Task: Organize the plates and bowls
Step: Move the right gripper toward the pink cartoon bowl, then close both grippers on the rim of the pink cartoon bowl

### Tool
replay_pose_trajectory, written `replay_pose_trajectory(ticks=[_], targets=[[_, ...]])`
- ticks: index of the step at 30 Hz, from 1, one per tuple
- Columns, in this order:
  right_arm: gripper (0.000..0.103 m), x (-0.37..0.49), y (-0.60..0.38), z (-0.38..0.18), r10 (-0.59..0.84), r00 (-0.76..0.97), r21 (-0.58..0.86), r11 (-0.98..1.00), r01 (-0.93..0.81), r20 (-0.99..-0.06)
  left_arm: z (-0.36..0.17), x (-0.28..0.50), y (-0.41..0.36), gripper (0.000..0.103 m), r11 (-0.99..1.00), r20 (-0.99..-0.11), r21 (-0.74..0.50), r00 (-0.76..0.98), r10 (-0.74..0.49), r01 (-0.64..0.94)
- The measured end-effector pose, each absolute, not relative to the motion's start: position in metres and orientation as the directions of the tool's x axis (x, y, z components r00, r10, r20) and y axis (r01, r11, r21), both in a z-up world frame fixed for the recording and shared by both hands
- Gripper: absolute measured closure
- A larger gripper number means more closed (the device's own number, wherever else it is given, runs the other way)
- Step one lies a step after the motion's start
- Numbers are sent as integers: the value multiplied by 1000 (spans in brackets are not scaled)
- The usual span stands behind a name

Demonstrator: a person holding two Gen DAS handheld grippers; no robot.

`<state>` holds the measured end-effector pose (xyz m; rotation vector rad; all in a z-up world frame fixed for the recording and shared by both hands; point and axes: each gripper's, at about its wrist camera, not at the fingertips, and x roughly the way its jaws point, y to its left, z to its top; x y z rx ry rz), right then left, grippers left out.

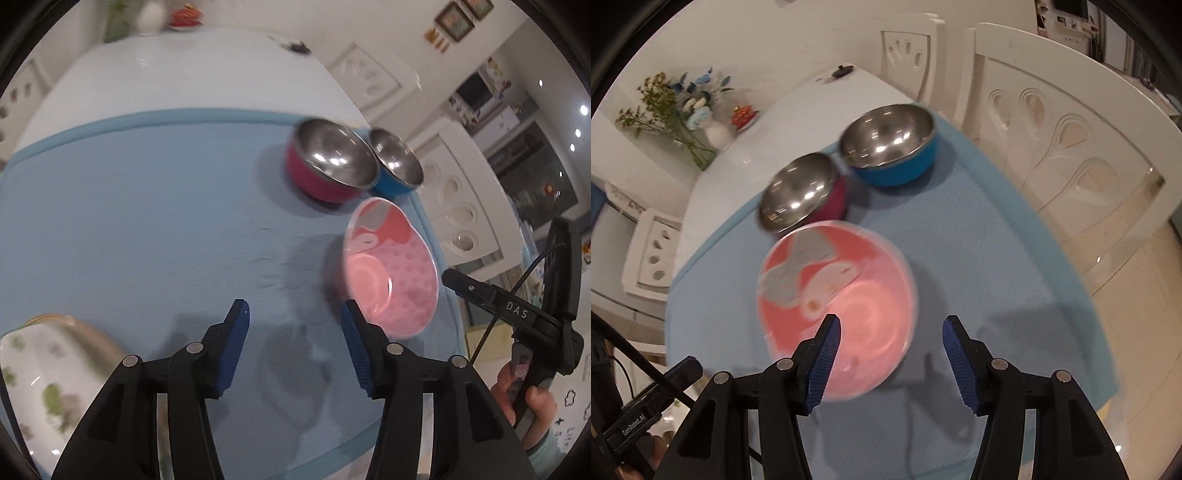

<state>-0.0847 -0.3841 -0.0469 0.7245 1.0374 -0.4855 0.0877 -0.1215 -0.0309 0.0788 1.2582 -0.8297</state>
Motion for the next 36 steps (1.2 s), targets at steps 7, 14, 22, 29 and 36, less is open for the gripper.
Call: replay_pose_trajectory(ticks=[7, 14, 22, 29, 36], targets=[[48, -67, -415, -76, 48, 381, 285, 752, 595, -923, -67, 86, -188, 54, 736, -895, -344, 34, -445, 583], [69, -48, -413, -95, 124, 370, 307, 815, 491, -921, -84, 89, -199, 75, 779, -903, -340, 48, -427, 527], [91, -50, -396, -96, 136, 363, 300, 844, 445, -922, -78, 73, -193, 92, 777, -885, -370, 63, -462, 509], [90, -61, -372, -66, 136, 398, 299, 873, 384, -907, -58, 53, -161, 92, 796, -879, -366, 102, -467, 482], [90, -61, -332, -56, 197, 405, 334, 893, 302, -893, -41, 32, -112, 92, 838, -878, -342, 172, -446, 426]])
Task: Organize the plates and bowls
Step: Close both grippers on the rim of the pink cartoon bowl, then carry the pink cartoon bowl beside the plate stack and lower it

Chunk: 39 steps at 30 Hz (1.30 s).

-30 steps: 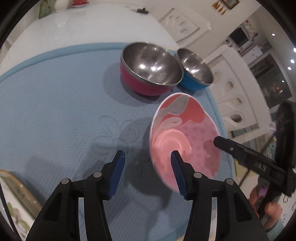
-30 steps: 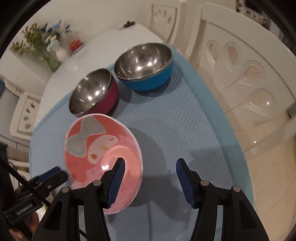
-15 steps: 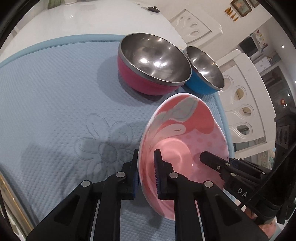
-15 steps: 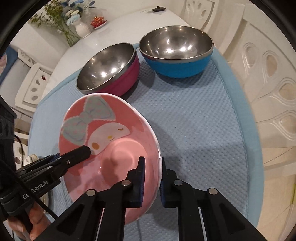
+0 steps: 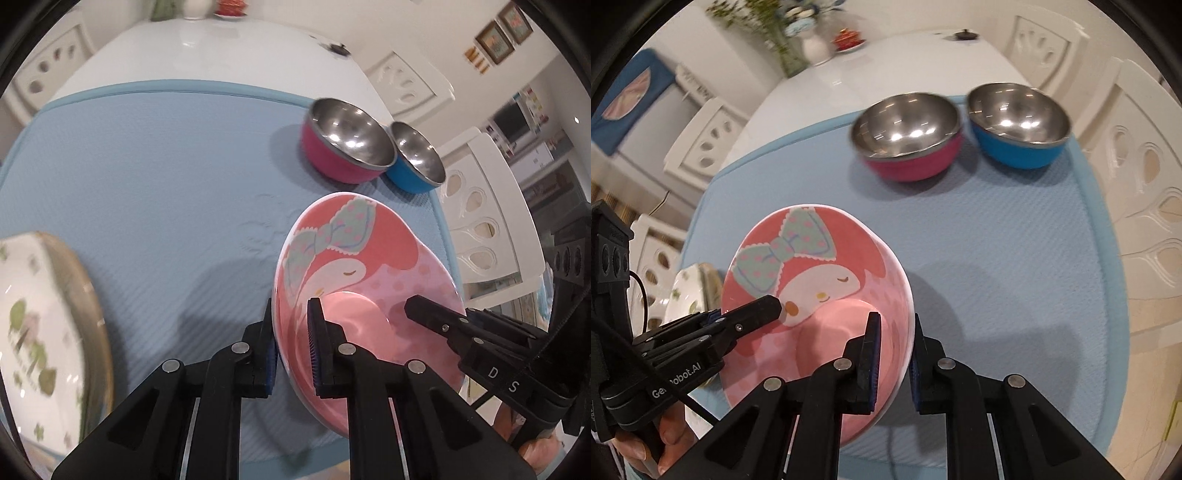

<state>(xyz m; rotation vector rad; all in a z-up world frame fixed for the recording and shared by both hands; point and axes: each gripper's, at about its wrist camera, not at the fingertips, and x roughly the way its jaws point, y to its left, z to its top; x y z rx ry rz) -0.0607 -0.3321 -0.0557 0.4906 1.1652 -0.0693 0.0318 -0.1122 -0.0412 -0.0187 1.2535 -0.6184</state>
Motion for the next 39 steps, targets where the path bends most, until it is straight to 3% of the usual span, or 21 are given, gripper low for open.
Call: replay_pose_trajectory(ticks=[5, 14, 39], targets=[[89, -60, -303, -60, 217, 386, 325, 915, 240, -896, -45, 15, -91, 92, 866, -890, -293, 214, -402, 406], [89, -59, -288, -70, 236, 364, 322, 926, 198, -901, -60, 3, -71, 92, 878, -889, -316, 211, -406, 358], [88, -60, -288, -85, 206, 344, 286, 937, 199, -916, -70, 2, -92, 92, 887, -907, -230, 242, -344, 400]])
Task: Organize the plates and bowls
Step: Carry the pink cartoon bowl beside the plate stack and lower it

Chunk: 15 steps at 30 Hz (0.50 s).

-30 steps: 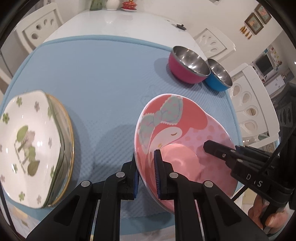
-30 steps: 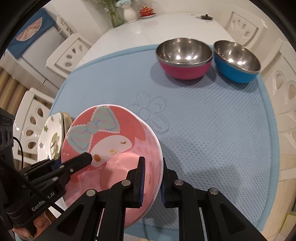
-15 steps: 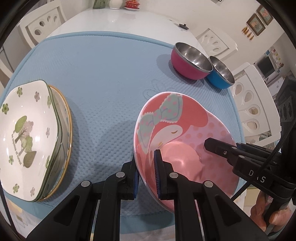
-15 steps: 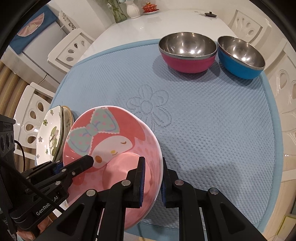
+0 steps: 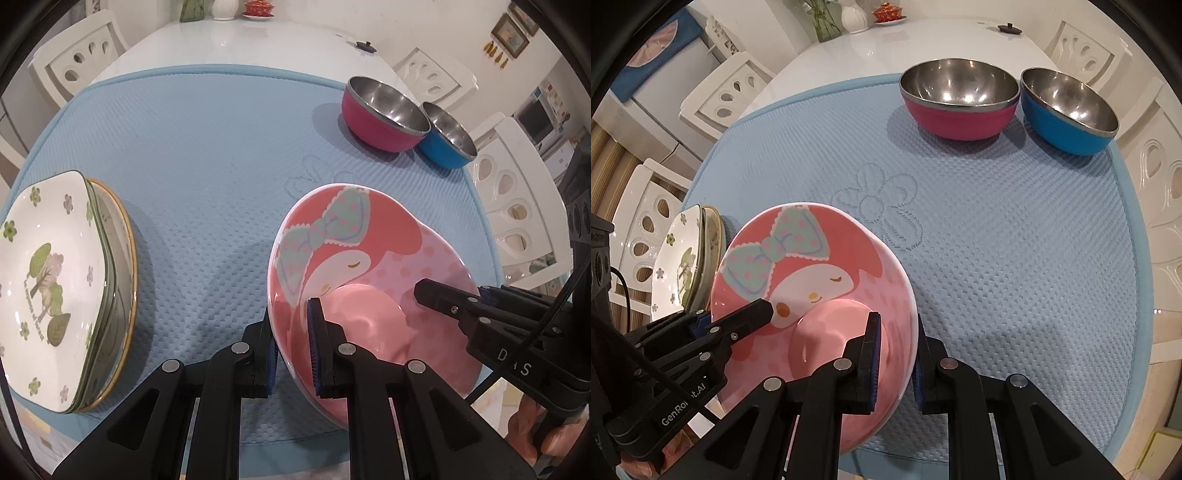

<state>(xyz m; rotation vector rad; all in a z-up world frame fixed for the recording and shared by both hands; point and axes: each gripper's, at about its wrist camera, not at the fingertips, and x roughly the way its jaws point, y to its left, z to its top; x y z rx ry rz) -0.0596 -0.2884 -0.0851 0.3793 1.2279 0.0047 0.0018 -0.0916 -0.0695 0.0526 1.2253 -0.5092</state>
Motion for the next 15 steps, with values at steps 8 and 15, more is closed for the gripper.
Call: replay_pose_trajectory(ticks=[8, 15], targets=[[88, -57, -290, -88, 220, 329, 301, 928, 221, -918, -72, 0, -94, 92, 884, -914, -216, 232, -332, 414], [88, -57, -292, -89, 220, 321, 298, 929, 219, -921, -72, 2, -93, 89, 882, -913, -233, 220, -344, 410]])
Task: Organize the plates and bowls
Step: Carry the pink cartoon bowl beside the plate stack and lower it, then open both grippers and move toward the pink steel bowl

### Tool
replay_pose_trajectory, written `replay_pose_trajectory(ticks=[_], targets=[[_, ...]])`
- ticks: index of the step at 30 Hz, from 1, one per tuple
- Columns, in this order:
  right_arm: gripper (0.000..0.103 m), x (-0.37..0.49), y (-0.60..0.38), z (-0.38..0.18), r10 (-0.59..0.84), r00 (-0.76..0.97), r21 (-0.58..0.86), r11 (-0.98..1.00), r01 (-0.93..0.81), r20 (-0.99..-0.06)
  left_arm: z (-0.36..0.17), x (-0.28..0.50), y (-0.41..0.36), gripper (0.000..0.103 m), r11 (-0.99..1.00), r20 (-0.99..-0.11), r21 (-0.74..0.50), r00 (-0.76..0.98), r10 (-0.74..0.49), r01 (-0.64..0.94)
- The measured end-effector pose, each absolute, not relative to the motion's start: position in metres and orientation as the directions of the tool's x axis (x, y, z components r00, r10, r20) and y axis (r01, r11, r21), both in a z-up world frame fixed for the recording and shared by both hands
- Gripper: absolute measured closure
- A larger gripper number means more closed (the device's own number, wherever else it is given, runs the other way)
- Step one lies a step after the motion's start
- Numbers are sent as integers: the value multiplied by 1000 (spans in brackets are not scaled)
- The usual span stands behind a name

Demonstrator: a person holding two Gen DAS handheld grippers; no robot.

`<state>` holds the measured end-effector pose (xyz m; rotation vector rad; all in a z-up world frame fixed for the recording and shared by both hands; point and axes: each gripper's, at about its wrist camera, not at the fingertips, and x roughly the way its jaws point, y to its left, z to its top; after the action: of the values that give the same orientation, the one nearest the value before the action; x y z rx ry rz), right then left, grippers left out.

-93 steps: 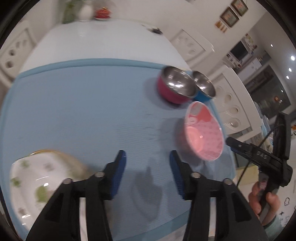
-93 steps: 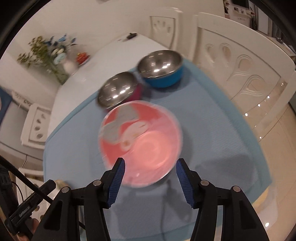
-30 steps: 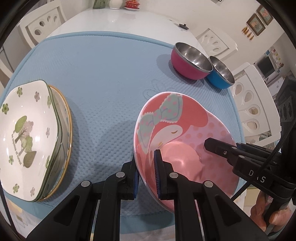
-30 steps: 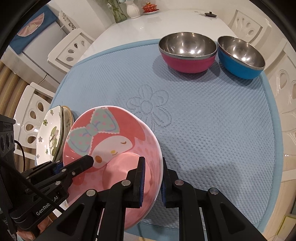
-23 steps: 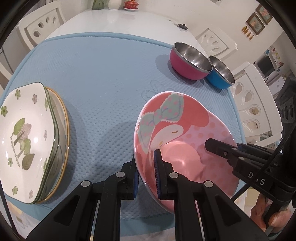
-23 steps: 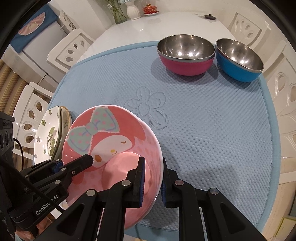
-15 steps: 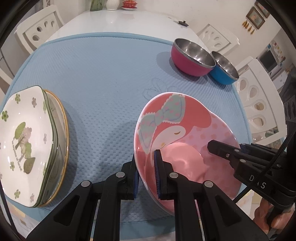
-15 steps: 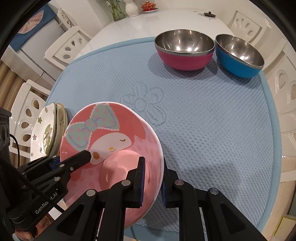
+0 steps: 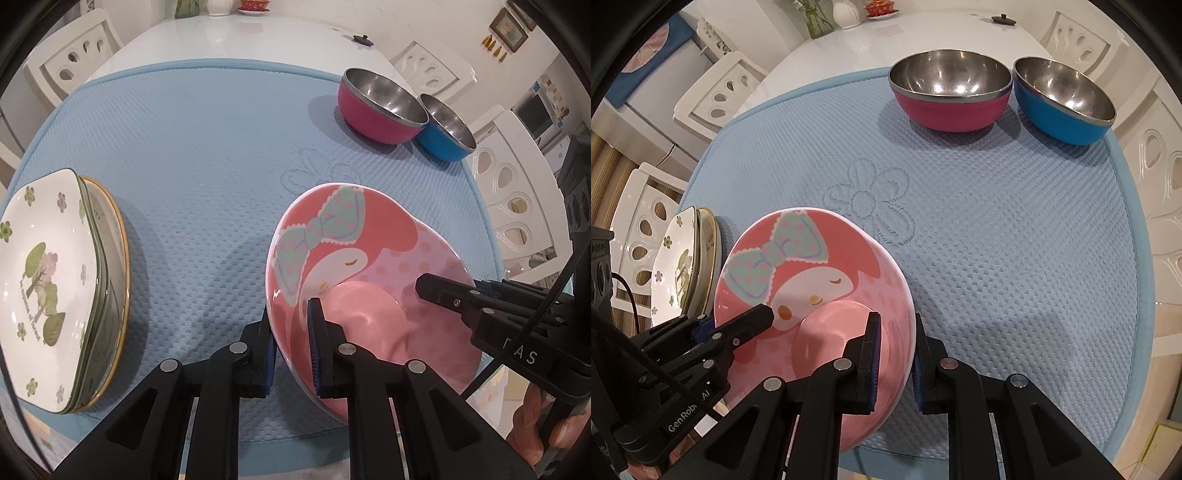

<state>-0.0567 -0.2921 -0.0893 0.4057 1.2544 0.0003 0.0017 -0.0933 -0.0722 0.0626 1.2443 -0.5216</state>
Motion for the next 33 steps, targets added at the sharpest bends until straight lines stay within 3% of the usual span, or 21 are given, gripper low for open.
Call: replay_pose_trajectory(ticks=[16, 25, 31, 33], targets=[[88, -72, -311, -68, 249, 347, 338, 914, 225, -904, -53, 10, -87, 87, 873, -899, -221, 257, -356, 435], [86, -77, -341, -23, 162, 448, 274, 941, 197, -879, 10, 31, -90, 86, 845, -839, -82, 421, -344, 528], [80, -64, -366, -25, 196, 457, 343, 901, 266, -868, 36, 60, -119, 83, 804, -815, -49, 442, -375, 593], [80, -60, -376, -23, 225, 466, 383, 882, 276, -855, 47, 74, -131, 76, 780, -810, -5, 455, -371, 626]])
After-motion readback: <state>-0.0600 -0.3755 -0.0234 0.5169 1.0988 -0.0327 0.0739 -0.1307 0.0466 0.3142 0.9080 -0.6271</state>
